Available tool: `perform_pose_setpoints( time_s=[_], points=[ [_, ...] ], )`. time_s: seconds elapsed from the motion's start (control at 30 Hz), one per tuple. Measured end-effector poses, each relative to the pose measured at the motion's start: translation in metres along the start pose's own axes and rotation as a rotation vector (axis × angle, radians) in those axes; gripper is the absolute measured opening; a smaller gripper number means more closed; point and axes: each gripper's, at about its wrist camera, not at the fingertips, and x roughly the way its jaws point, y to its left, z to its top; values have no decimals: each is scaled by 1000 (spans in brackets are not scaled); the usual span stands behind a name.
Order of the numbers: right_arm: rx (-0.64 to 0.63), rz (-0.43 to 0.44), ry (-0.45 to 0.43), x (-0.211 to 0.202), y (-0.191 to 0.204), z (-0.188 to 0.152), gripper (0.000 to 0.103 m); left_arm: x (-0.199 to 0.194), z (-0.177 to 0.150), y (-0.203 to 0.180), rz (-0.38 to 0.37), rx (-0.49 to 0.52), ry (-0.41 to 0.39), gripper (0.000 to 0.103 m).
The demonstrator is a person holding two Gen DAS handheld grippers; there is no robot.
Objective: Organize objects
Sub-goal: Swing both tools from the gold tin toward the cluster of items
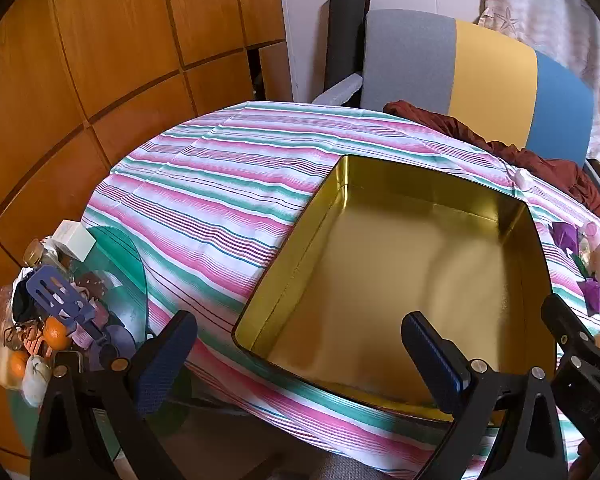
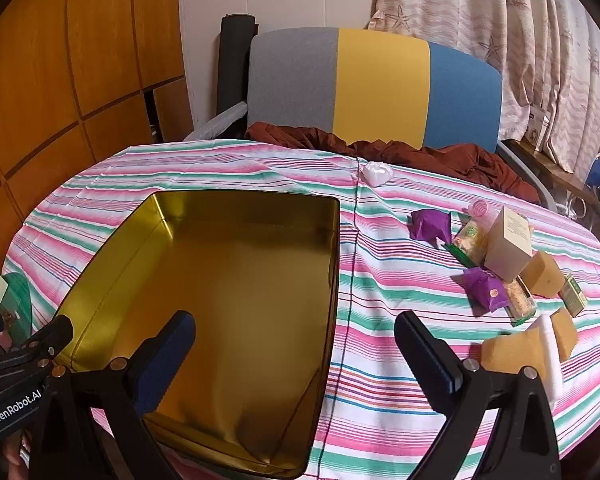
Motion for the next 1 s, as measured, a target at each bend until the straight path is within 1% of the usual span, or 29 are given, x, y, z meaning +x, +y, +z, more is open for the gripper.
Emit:
perform_pose_setpoints(
  time_s=[0.33, 0.47, 0.53, 0.63, 0.73, 0.8, 0.87, 0.9, 0.93, 1.0],
  points=[
    [12, -5, -20, -7, -9, 0, 101, -3, -2, -8, 6, 14, -8, 103],
    [22, -1, -40, -11, -20, -1, 101, -5, -4, -14, -12, 19, -8, 103],
    [34, 12, -47, -14, -28, -2, 101, -5, -6, -19, -39, 23, 2, 103],
    [46, 26, -57, -17, -39, -6, 101, -3, -10, -30, -108, 28, 42, 103],
    [69, 13, -73, -21, -56, -12, 101, -3, -16, -43, -192, 49, 66, 103],
    [92, 5, -77, -23, -70, -17, 100, -8, -22, -56, -244, 80, 45, 103],
    [135, -21, -77, -25, -91, -24, 93, -14, -27, -66, -275, 97, 16, 103],
    [150, -29, -79, -26, -98, -27, 91, -17, -30, -71, -305, 108, 0, 103],
    [171, -41, -84, -28, -109, -32, 89, -20, -33, -76, -344, 118, -6, 103],
    [198, -64, -88, -30, -129, -40, 87, -24, -37, -87, -438, 127, 17, 103]
  ],
)
